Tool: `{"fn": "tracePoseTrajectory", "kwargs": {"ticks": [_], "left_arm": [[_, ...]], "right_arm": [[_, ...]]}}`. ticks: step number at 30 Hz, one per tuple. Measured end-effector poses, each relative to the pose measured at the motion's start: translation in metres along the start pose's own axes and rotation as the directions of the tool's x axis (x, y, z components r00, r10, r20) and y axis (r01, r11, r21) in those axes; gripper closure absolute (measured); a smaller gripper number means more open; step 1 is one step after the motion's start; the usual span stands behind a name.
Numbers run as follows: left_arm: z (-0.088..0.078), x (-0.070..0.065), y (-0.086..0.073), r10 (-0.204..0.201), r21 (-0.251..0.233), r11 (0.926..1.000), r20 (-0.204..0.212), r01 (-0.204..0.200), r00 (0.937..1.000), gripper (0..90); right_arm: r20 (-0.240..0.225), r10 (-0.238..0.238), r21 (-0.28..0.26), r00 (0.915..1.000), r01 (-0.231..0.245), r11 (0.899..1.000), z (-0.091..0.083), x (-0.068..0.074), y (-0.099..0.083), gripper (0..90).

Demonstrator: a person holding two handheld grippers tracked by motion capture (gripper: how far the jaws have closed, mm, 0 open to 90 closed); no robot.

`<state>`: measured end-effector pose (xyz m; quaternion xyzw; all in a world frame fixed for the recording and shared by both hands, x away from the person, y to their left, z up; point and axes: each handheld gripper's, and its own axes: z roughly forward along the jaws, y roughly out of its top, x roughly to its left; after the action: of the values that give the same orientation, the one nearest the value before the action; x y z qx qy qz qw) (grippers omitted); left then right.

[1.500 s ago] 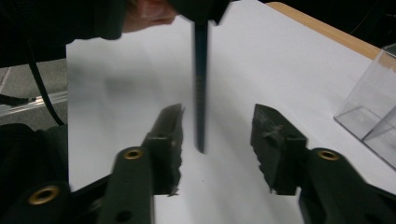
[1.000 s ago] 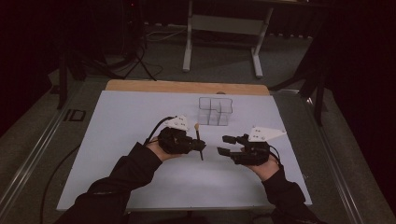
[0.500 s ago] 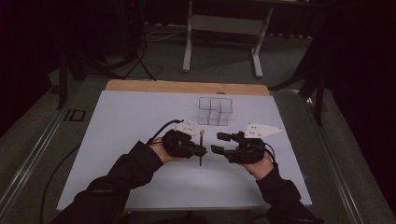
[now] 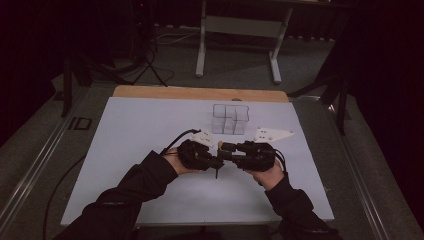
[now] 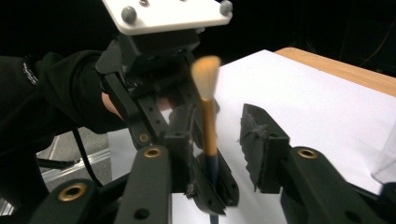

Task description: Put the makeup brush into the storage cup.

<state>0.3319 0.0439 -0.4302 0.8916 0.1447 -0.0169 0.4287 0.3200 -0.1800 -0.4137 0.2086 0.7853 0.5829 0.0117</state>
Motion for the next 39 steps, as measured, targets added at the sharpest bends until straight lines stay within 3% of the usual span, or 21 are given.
{"fn": "tracePoseTrajectory", "kwargs": {"ticks": [4, 5, 8, 13, 14, 19, 21, 22, 23, 24, 26, 32, 34, 38, 39], "left_arm": [[0.002, 0.001, 0.0, -0.002, -0.001, 1.0, 0.002, 0.002, 1.0, 83.8], [0.004, 0.001, 0.0, -0.002, 0.001, 1.0, 0.005, 0.002, 1.0, 83.7], [0.004, 0.002, 0.001, -0.011, -0.008, 0.9999, 0.011, 0.011, 0.9999, 83.7], [0.003, 0.003, 0.001, -0.023, -0.018, 0.9996, 0.022, 0.024, 0.9995, 83.6], [0.003, 0.003, 0.001, -0.026, -0.029, 0.9992, 0.022, 0.027, 0.9994, 83.5], [0.002, 0.003, 0.0, -0.001, -0.069, 0.9976, -0.012, 0.0, 0.9999, 82.2], [-0.001, 0.003, 0.0, -0.019, -0.072, 0.9972, -0.013, 0.018, 0.9997, 78.8], [-0.002, 0.003, 0.0, -0.021, -0.072, 0.9972, -0.028, 0.019, 0.9994, 67.5], [-0.004, 0.004, -0.001, -0.032, -0.068, 0.9972, -0.026, 0.031, 0.9992, 64.7], [-0.008, 0.005, -0.003, -0.052, -0.073, 0.9961, -0.035, 0.049, 0.9981, 63.4], [-0.011, 0.007, -0.005, -0.063, -0.078, 0.995, -0.02, 0.062, 0.9978, 61.2], [-0.024, 0.009, -0.013, -0.098, -0.087, 0.9917, -0.039, 0.095, 0.9944, 53.0], [-0.031, 0.01, -0.019, -0.114, -0.088, 0.9902, -0.059, 0.109, 0.9917, 45.6], [-0.036, 0.011, -0.026, -0.142, -0.088, 0.9867, -0.059, 0.137, 0.9881, 36.5], [-0.038, 0.012, -0.029, -0.155, -0.084, 0.9852, -0.057, 0.15, 0.9863, 30.3]], "right_arm": [[-0.006, 0.001, 0.007, 1.0, -0.001, 1.0, 0.004, 0.001, 0.001, 71.2], [0.002, -0.012, 0.001, 0.9999, 0.012, 1.0, 0.005, 0.002, 0.001, 77.3], [0.008, -0.019, 0.003, 0.9998, 0.019, 1.0, 0.006, 0.003, 0.001, 82.6], [0.02, -0.023, -0.005, 0.9995, 0.023, 1.0, 0.005, 0.002, 0.003, 84.0], [0.036, -0.051, 0.001, 0.9981, 0.051, 0.999, 0.005, 0.004, 0.004, 84.3], [0.052, -0.098, -0.004, 0.9938, 0.099, 0.995, 0.004, 0.004, 0.007, 84.4], [0.059, -0.105, -0.005, 0.9927, 0.106, 0.994, 0.003, 0.005, 0.008, 84.5], [0.064, -0.113, -0.011, 0.9915, 0.114, 0.993, 0.001, 0.004, 0.011, 84.5], [0.068, -0.114, -0.014, 0.9912, 0.115, 0.993, -0.001, 0.003, 0.012, 84.5], [0.065, -0.109, -0.022, 0.9919, 0.11, 0.994, -0.003, 0.002, 0.014, 84.5], [0.078, -0.114, -0.03, 0.9905, 0.116, 0.993, -0.007, 0.0, 0.017, 84.5], [0.091, -0.119, -0.04, 0.9886, 0.123, 0.992, -0.013, -0.004, 0.023, 84.4], [0.098, -0.121, -0.043, 0.9877, 0.126, 0.991, -0.016, -0.005, 0.026, 84.5], [0.103, -0.123, -0.05, 0.987, 0.129, 0.99, -0.018, -0.008, 0.029, 84.5], [0.103, -0.121, -0.059, 0.9873, 0.127, 0.99, -0.02, -0.009, 0.032, 84.4]]}}
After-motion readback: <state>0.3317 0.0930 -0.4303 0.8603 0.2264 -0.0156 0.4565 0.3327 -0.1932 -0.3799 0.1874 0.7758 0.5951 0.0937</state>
